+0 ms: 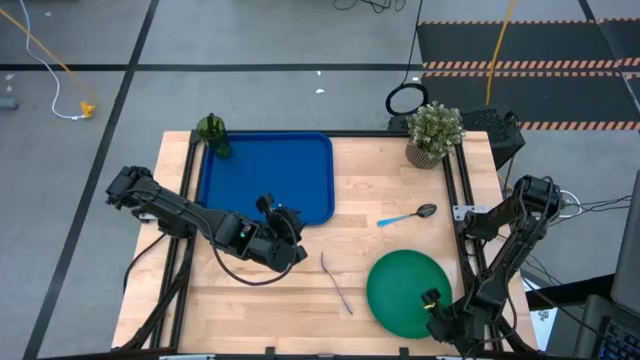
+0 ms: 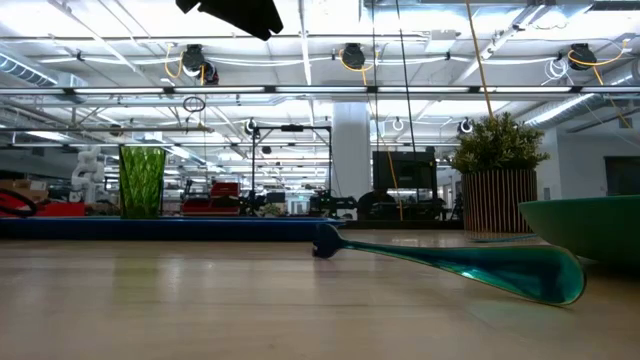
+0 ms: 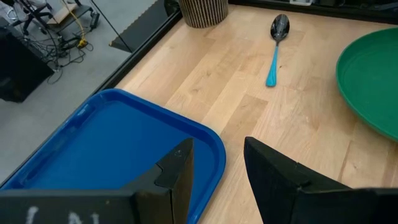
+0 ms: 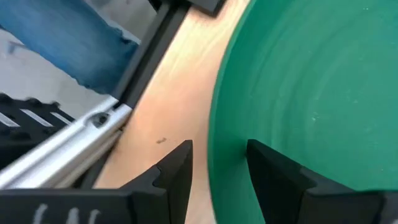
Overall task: Pick and place plate/cup/fork/spoon on tray
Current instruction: Put the green plate on the blue serving tray to the bottom right of the green glass
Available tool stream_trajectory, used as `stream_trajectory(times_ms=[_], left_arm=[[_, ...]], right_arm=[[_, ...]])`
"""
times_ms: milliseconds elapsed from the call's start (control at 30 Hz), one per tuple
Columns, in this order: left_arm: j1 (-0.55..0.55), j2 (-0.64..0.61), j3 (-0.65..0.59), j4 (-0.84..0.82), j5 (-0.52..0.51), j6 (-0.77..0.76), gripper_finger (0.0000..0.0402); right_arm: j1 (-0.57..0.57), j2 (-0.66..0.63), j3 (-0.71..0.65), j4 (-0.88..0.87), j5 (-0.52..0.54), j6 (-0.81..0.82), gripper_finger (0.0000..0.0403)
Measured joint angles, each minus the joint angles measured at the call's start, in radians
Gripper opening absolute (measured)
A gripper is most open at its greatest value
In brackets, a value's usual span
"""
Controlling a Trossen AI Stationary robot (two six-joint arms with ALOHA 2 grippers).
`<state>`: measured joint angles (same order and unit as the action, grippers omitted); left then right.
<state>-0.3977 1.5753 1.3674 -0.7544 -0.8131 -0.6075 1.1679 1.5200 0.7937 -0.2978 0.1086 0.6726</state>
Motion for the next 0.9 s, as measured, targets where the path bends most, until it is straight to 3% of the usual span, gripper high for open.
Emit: stream_trajectory(times_ms=[133,367,567,900], left_arm=[[0.001,0.0,0.0,0.0,0.0,0.0,0.0145],[0.006,0.0,0.0,0.001,0.0,-0.004,0.0145],[0.017,0.0,0.0,0.002,0.0,0.006,0.0145],[0.035,-0.002,0.0,-0.009,0.006,0.128,0.0145]], right_arm=[[0.0,-0.009,0.0,-0.019,-0.001,-0.025,0.0109],[0.0,-0.02,0.002,-0.03,0.008,-0.081,0.0014],[-0.003,-0.079,0.028,-0.134,0.064,-0.08,0.0008],[-0.078,-0.123,0.236,-0.507,0.218,-0.187,0.0]])
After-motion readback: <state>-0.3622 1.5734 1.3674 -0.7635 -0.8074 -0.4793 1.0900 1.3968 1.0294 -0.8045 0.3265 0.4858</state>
